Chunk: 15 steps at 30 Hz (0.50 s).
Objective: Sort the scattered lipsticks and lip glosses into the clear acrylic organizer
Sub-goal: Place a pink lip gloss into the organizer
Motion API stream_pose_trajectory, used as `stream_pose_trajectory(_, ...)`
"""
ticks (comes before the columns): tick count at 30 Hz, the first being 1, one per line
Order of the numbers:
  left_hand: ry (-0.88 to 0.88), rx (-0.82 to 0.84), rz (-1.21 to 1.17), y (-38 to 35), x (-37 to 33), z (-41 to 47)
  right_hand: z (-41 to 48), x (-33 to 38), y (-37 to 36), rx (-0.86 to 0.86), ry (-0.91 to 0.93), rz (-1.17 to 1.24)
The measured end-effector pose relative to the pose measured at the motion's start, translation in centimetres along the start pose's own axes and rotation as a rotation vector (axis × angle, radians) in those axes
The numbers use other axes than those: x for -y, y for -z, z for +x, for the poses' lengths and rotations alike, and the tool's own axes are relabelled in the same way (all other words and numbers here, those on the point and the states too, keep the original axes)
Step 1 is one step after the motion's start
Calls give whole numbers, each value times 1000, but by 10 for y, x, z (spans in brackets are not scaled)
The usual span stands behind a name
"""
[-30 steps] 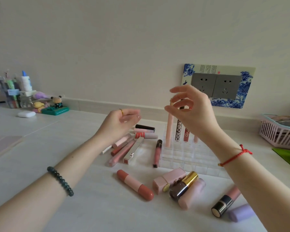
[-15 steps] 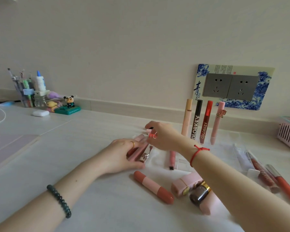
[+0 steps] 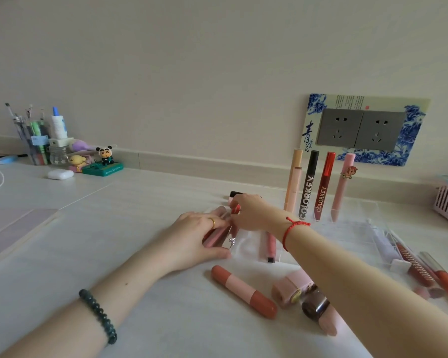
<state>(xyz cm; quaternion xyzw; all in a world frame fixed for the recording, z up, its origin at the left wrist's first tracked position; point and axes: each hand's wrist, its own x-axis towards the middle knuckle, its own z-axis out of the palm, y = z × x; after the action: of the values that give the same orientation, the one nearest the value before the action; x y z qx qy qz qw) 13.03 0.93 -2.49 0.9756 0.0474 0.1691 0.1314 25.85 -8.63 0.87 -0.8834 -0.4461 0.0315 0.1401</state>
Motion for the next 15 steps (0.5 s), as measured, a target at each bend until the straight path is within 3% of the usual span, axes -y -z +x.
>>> stream_pose_trajectory(7,-49,-58,7,4,-8,1,0,-6,4,-157,8,162)
stream_pose_trajectory(15,22,-273,-484,3,-30,-1,-33,-1,40,-500,241,490)
